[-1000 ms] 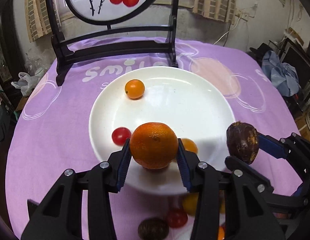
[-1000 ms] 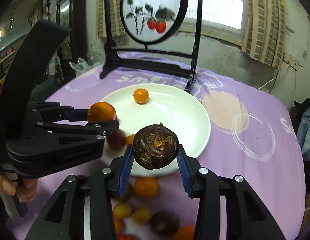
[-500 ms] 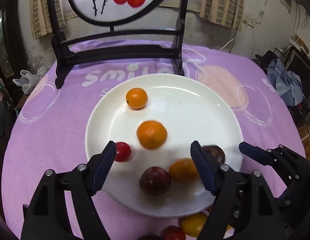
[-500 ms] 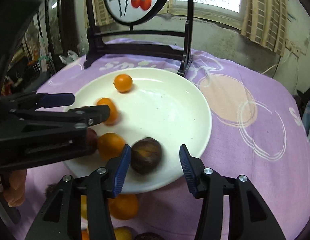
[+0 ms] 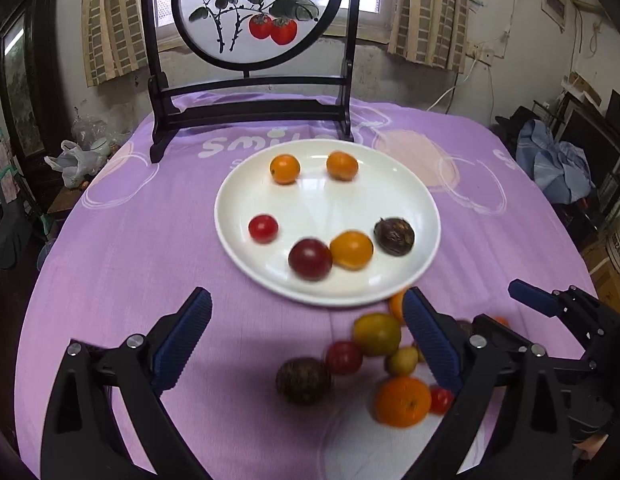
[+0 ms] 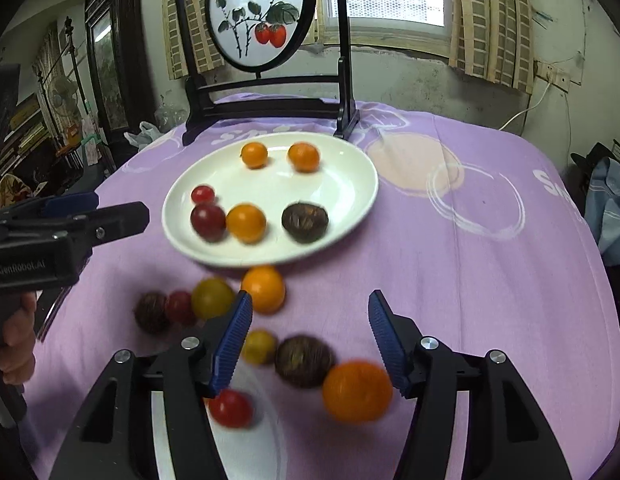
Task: Organize fruits
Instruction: 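Release the tangerine on the plate with the left tool while the right tool releases the brown fruit, then grasp the red tomato with the right tool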
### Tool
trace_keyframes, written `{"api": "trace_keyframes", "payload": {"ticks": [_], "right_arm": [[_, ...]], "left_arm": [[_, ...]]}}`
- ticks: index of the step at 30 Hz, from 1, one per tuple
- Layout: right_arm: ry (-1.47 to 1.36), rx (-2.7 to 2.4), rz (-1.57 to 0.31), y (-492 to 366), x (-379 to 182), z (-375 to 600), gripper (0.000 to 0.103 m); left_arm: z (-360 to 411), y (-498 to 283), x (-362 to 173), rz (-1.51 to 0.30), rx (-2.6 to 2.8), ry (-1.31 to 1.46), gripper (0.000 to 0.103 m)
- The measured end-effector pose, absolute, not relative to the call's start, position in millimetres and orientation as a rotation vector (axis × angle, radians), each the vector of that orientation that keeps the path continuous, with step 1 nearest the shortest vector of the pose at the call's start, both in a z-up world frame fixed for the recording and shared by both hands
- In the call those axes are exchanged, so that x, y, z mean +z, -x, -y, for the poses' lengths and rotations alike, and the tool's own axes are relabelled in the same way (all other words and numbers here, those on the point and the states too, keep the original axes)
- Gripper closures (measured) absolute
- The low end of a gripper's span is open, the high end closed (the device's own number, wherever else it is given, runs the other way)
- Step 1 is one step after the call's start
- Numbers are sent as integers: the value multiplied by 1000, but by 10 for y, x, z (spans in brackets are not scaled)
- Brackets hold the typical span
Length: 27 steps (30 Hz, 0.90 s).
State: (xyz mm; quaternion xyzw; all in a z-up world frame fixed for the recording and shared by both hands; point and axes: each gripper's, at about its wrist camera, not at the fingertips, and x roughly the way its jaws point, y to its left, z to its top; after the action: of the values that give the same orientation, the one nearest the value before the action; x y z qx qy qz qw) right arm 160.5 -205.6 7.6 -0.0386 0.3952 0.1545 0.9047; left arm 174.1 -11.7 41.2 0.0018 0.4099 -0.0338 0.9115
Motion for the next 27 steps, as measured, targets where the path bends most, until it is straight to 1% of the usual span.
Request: {"api": "trace_keyframes", "payload": {"ticks": [7, 9, 12, 18, 21, 22, 25, 27], "right_arm": [[93, 334, -835, -1164, -27, 2062, 41], [112, 335, -842, -1072, -84, 2040, 38], [161, 348, -884, -978, -212, 1941, 37], [250, 366, -963, -994, -446, 1709, 37], [216, 365, -977, -1091, -472, 1685, 37], [215, 365, -976, -1105, -468, 1677, 38], [213, 370, -970, -1135, -468, 1639, 43], [199, 364, -964, -1175, -461, 1648, 51]], "left_arm": [[-16, -1342, 202, -852, -37, 16, 8], [-40, -1268, 102, -854, -36, -2, 8], [-117, -1232, -6, -846, -30, 1, 8], [-260, -1254, -4, -797, -35, 28, 8], [-320, -1274, -67, -807, -45, 53, 8], [-334, -1290, -105, -827, -44, 58, 8], [-365, -1314, -173, -869, -43, 85, 8], [-356, -1312, -184, -876, -48, 88, 8]]}}
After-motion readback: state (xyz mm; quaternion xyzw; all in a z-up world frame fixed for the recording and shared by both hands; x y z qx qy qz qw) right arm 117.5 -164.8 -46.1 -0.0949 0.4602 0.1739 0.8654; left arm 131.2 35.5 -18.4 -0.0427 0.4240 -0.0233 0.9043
